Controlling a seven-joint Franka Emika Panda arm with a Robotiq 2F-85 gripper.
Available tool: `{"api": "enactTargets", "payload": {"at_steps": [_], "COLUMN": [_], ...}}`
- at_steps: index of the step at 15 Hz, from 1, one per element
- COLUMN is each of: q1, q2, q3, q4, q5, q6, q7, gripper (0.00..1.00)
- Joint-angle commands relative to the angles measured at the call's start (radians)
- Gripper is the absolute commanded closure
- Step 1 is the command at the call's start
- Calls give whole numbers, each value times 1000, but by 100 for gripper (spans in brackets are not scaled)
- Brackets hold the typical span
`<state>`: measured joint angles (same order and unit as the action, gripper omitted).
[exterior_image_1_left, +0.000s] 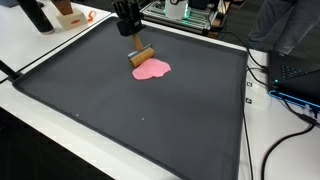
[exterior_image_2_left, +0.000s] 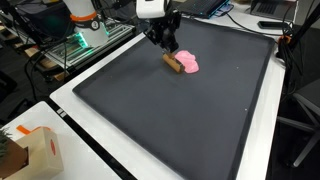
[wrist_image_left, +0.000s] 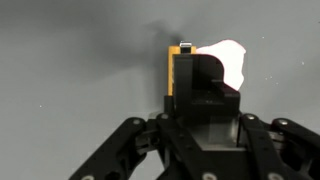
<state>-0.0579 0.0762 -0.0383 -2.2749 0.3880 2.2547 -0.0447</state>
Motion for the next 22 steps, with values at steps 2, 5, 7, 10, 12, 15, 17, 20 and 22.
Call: {"api": "enactTargets", "payload": {"at_steps": [2,5,7,10,12,15,17,20,22], "q1": [7,9,9,9,9,10,11,13,14], "q2": [40,43,45,48,49,51,54,58,60], "q3": [12,15,17,19,22,27,29,31,33], "q4": [11,16,19,23,26,30,31,34,39], "q5": [40,44,45,47,56,76,82,83,85], "q6": [30,31,36,31,29,28,29,28,25], "q7": [-8,-8,-8,-7,-12,-20,-18,-15,-16], "gripper": [77,77,77,77,77,77,77,77,77]}}
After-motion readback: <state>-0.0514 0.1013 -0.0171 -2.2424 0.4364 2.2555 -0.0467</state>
